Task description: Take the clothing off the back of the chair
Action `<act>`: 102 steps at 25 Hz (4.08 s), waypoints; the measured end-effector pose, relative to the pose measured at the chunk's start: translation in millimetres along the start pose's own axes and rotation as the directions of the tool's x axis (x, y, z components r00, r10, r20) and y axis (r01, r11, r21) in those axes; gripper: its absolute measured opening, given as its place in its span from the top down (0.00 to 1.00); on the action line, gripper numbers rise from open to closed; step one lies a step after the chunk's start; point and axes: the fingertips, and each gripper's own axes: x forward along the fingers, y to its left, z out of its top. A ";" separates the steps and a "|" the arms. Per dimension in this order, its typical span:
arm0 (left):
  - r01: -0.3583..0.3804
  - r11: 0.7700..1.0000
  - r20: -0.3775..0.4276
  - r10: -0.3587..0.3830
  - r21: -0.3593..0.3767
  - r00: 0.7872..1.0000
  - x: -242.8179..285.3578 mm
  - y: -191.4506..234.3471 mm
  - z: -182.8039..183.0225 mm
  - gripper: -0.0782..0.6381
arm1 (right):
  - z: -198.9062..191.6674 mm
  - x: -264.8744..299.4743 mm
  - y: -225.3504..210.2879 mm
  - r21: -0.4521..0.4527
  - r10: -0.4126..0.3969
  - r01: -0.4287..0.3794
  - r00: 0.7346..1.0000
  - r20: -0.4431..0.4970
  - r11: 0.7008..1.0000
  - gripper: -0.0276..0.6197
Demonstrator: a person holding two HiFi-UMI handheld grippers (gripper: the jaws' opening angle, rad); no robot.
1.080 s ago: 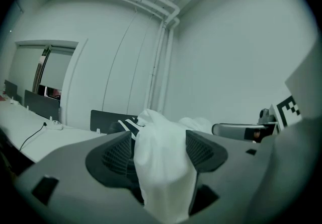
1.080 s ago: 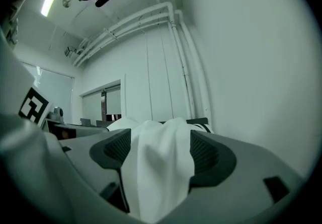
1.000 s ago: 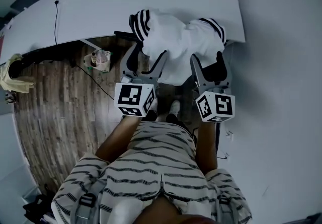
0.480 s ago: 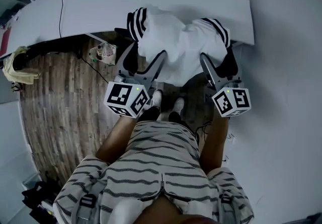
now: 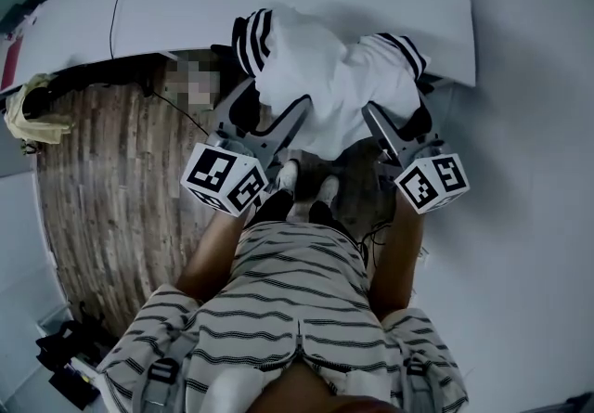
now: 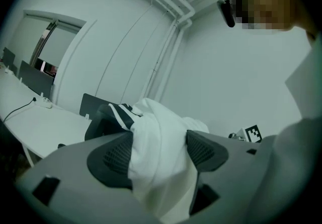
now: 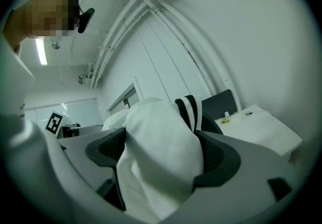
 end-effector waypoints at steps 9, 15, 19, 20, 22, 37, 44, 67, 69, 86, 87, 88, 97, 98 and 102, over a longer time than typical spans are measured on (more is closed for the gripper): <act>-0.054 0.991 -0.042 0.060 0.119 0.997 -3.5 -17.4 -10.3 0.59 | -3.6 -3.7 22.4 -0.080 0.011 -0.014 0.999 -0.036 0.997 0.72; -0.033 0.994 -0.049 0.038 0.100 0.998 -7.7 -28.2 -15.4 0.74 | -6.4 -12.2 37.3 -0.055 0.060 -0.063 0.997 -0.057 0.997 0.86; -0.015 0.995 -0.043 0.019 0.094 0.999 -7.3 -36.3 -13.8 0.77 | -2.7 -17.2 48.8 -0.048 0.097 -0.099 0.994 -0.048 0.994 0.88; -0.014 0.996 -0.040 0.018 0.092 0.999 -7.9 -37.2 -13.6 0.77 | -2.5 -18.0 50.1 -0.045 0.097 -0.099 0.994 -0.045 0.994 0.88; -0.012 0.996 -0.037 0.015 0.086 0.999 -9.7 -37.7 -13.4 0.77 | -2.6 -19.2 52.9 -0.043 0.095 -0.097 0.995 -0.042 0.994 0.88; -0.011 0.994 0.010 0.010 0.109 1.000 -27.7 -43.3 6.0 0.78 | 14.0 -28.3 78.8 -0.106 0.037 -0.036 0.999 0.004 0.994 0.88; 0.012 0.990 0.048 -0.018 0.138 0.999 -36.4 -53.1 25.8 0.78 | 34.0 -37.1 95.6 -0.153 0.018 -0.011 0.999 0.043 0.988 0.88; 0.064 0.967 0.209 -0.118 0.248 0.971 -79.4 -116.4 92.0 0.78 | 97.9 -89.8 154.5 -0.289 0.013 0.050 0.978 0.210 0.956 0.88; 0.065 0.965 0.222 -0.124 0.255 0.967 -83.7 -120.4 96.9 0.78 | 103.0 -94.1 160.1 -0.298 0.014 0.055 0.974 0.225 0.953 0.88; 0.144 0.960 0.262 -0.208 0.241 0.942 -103.6 -153.6 120.6 0.78 | 128.5 -129.3 184.8 -0.335 -0.036 0.137 0.956 0.292 0.932 0.88; 0.152 0.958 0.258 -0.215 0.241 0.942 -103.0 -156.7 119.0 0.78 | 128.0 -132.7 183.7 -0.333 -0.043 0.145 0.955 0.294 0.932 0.88; 0.162 0.957 0.252 -0.223 0.241 0.942 -102.3 -161.1 116.6 0.78 | 127.3 -137.4 181.9 -0.329 -0.053 0.154 0.954 0.297 0.932 0.88; 0.251 0.942 0.201 -0.296 0.223 0.934 -92.3 -195.7 95.2 0.78 | 118.4 -170.6 162.3 -0.302 -0.121 0.213 0.947 0.297 0.929 0.87; 0.257 0.941 0.193 -0.300 0.220 0.934 -90.9 -197.5 92.2 0.78 | 116.4 -173.1 160.4 -0.298 -0.130 0.220 0.946 0.296 0.929 0.87; 0.275 0.937 0.168 -0.312 0.214 0.935 -81.4 -201.8 79.7 0.78 | 108.1 -177.7 149.1 -0.287 -0.154 0.240 0.944 0.293 0.927 0.87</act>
